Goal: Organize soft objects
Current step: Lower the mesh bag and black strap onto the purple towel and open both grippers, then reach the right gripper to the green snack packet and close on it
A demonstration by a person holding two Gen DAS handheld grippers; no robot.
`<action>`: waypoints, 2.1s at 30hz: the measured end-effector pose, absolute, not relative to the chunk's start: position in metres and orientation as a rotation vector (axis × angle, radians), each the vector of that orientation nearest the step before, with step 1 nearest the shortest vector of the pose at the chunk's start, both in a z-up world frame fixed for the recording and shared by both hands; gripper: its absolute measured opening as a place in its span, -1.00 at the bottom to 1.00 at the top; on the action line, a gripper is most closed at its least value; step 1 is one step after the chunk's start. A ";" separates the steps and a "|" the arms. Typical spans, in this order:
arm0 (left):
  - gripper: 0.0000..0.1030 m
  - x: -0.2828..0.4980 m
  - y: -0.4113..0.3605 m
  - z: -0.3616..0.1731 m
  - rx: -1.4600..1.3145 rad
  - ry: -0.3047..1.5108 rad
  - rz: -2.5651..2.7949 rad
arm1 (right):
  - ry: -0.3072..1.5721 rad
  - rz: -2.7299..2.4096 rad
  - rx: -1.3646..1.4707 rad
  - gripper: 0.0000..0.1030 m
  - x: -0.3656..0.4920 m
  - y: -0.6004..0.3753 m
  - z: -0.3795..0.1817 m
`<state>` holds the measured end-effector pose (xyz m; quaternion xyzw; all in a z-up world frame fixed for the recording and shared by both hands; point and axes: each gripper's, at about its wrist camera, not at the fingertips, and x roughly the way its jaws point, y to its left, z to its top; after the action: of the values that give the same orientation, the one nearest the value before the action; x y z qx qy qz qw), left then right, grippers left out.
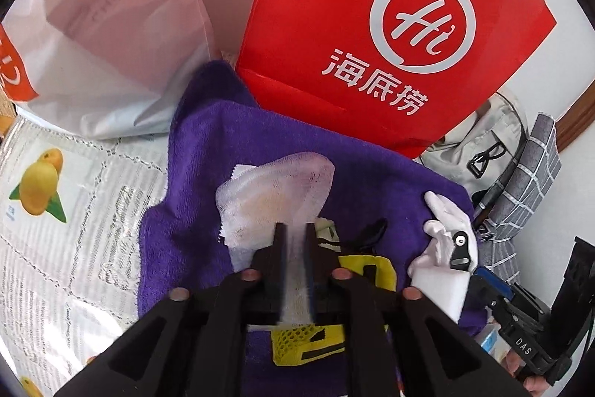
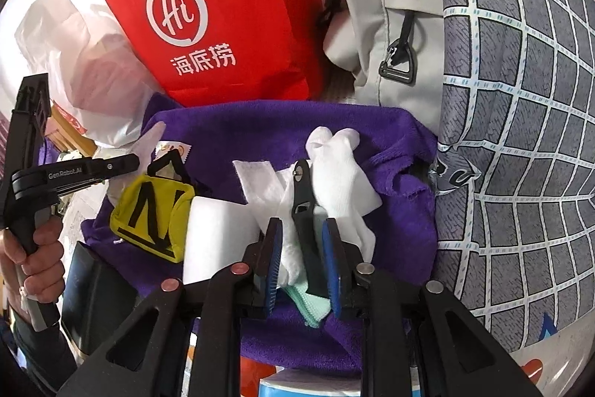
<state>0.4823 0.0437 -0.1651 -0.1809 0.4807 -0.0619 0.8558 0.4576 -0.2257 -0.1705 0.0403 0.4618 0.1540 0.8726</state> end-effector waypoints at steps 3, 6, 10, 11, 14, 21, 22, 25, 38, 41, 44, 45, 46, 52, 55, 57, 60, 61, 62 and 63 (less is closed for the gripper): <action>-0.31 0.483 0.045 -0.165 -0.402 1.024 -0.132 | 0.946 0.325 0.089 -0.22 0.454 -0.226 -0.165; -0.11 0.480 0.045 -0.160 -0.390 1.032 -0.124 | 0.920 0.335 0.087 -0.05 0.450 -0.224 -0.157; -0.06 0.471 0.048 -0.148 -0.411 1.013 -0.117 | 0.895 0.326 0.081 0.15 0.443 -0.219 -0.145; -0.05 0.468 0.047 -0.143 -0.409 1.006 -0.128 | 0.892 0.321 0.080 0.15 0.441 -0.217 -0.141; -0.03 0.457 0.042 -0.127 -0.367 0.983 -0.132 | 0.854 0.307 0.087 0.21 0.427 -0.215 -0.125; -0.02 0.408 0.059 -0.098 -0.338 0.913 -0.024 | 0.818 0.303 0.126 0.31 0.386 -0.218 -0.100; -0.02 0.395 0.065 -0.094 -0.347 0.899 -0.006 | 0.817 0.303 0.128 0.31 0.380 -0.218 -0.098; -0.02 0.371 0.073 -0.090 -0.355 0.886 0.020 | 0.823 0.299 0.164 0.31 0.355 -0.224 -0.096; -0.02 0.255 0.065 -0.115 -0.340 0.921 -0.036 | 0.908 0.339 0.116 0.31 0.225 -0.217 -0.138; -0.02 0.232 0.060 -0.129 -0.338 0.934 -0.047 | 0.915 0.331 0.084 0.27 0.197 -0.212 -0.157; -0.02 0.215 0.056 -0.141 -0.332 0.941 -0.050 | 0.940 0.300 0.065 -0.10 0.186 -0.210 -0.175; -0.02 0.209 0.054 -0.146 -0.329 0.945 -0.057 | 0.951 0.289 0.060 -0.21 0.183 -0.209 -0.182; -0.02 0.205 0.053 -0.150 -0.327 0.950 -0.066 | 0.967 0.277 0.056 -0.25 0.181 -0.209 -0.190; -0.02 0.189 0.049 -0.169 -0.332 0.983 -0.105 | 0.976 0.304 0.074 -0.14 0.172 -0.206 -0.204; -0.02 0.186 0.051 -0.172 -0.347 0.986 -0.119 | 0.950 0.353 0.014 0.02 0.173 -0.190 -0.203; -0.02 0.183 0.053 -0.173 -0.353 0.987 -0.130 | 0.943 0.389 -0.031 0.03 0.176 -0.174 -0.204; -0.02 0.179 0.057 -0.175 -0.354 0.984 -0.127 | 0.948 0.436 -0.068 0.11 0.182 -0.154 -0.209; -0.02 0.178 0.059 -0.175 -0.357 0.984 -0.128 | 0.955 0.438 -0.088 0.12 0.184 -0.148 -0.212; -0.02 0.178 0.060 -0.176 -0.358 0.985 -0.126 | 0.964 0.436 -0.110 0.12 0.186 -0.143 -0.215; -0.02 0.177 0.062 -0.176 -0.360 0.986 -0.124 | 0.969 0.428 -0.137 0.12 0.188 -0.138 -0.219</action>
<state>0.1771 0.0618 -0.1760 -0.1717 0.4706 -0.0590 0.8635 0.1885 -0.1376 -0.2194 -0.0652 0.4619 0.2041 0.8606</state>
